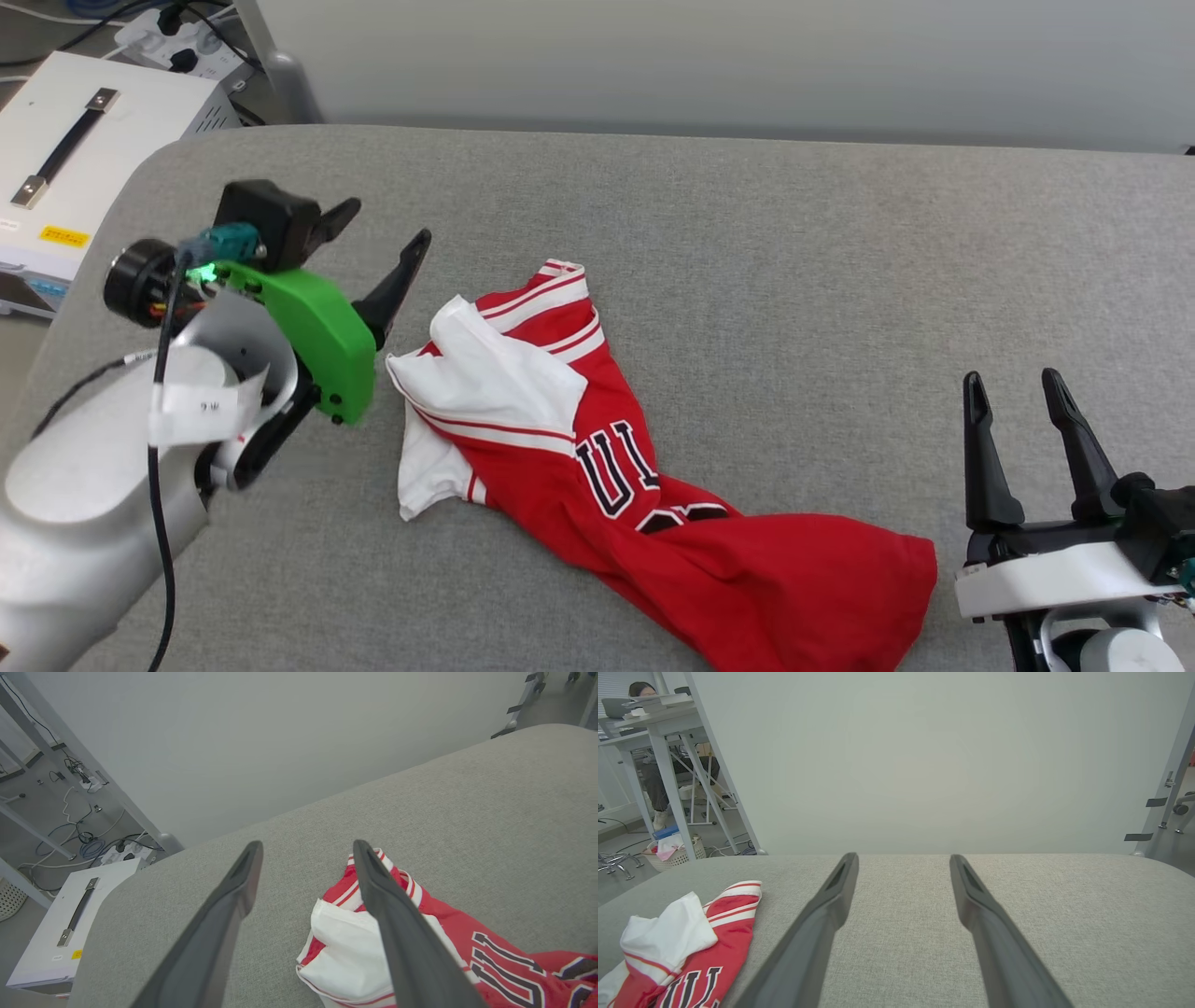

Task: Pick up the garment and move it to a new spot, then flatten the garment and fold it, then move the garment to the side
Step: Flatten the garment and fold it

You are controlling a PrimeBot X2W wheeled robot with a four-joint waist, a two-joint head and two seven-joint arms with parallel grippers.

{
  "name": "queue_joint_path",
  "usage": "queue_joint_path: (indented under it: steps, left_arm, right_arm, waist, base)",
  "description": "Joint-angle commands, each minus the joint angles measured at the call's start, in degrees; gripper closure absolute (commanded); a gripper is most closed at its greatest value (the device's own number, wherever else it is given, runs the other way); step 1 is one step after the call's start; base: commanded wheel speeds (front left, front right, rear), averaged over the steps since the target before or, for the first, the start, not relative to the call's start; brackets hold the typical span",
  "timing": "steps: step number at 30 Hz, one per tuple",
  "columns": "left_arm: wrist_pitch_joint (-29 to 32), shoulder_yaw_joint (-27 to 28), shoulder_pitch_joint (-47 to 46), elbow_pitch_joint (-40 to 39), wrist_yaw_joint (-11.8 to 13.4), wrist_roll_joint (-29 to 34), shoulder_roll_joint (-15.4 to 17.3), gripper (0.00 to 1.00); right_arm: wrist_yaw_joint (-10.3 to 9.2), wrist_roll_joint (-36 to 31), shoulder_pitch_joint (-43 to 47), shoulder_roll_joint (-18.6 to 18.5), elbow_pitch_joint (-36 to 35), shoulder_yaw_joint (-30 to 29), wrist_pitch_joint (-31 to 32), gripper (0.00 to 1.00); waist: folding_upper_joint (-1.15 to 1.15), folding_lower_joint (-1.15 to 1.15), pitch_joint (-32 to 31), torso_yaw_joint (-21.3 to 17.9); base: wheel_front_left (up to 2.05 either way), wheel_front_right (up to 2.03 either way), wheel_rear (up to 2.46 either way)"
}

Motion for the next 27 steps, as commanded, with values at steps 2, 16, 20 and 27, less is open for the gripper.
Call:
queue_joint_path:
  steps: [2,16,20,27]
  left_arm:
    - [3.0,-0.1,-2.8,-0.1,-1.3,-0.7,-0.1,0.00]
    - [28.8,-10.2,-8.4,8.0,-10.6,-5.7,-4.4,0.00]
    - [32.0,-12.8,-7.3,11.4,-11.8,-6.2,-5.7,0.00]
    - [32.8,-14.9,-4.6,16.8,-12.7,-5.2,-7.8,0.00]
  right_arm:
    - [-0.04,0.5,-0.5,-0.1,0.0,0.1,-0.5,0.00]
    - [-0.04,0.9,-2.0,-0.1,0.3,0.6,-0.5,0.00]
    - [-0.04,0.7,-2.6,-0.1,0.2,0.6,-0.5,0.00]
    - [-0.04,0.6,-3.6,-0.1,-0.1,0.5,-0.5,0.00]
  waist:
    - [0.00,0.00,0.6,-1.0]
    - [0.00,0.00,3.5,-6.0]
    - [0.00,0.00,4.5,-6.8]
    - [0.00,0.00,6.3,-7.6]
  base:
    - [0.00,0.00,0.00]
    - [0.00,0.00,0.00]
    - [0.00,0.00,0.00]
    - [0.00,0.00,0.00]
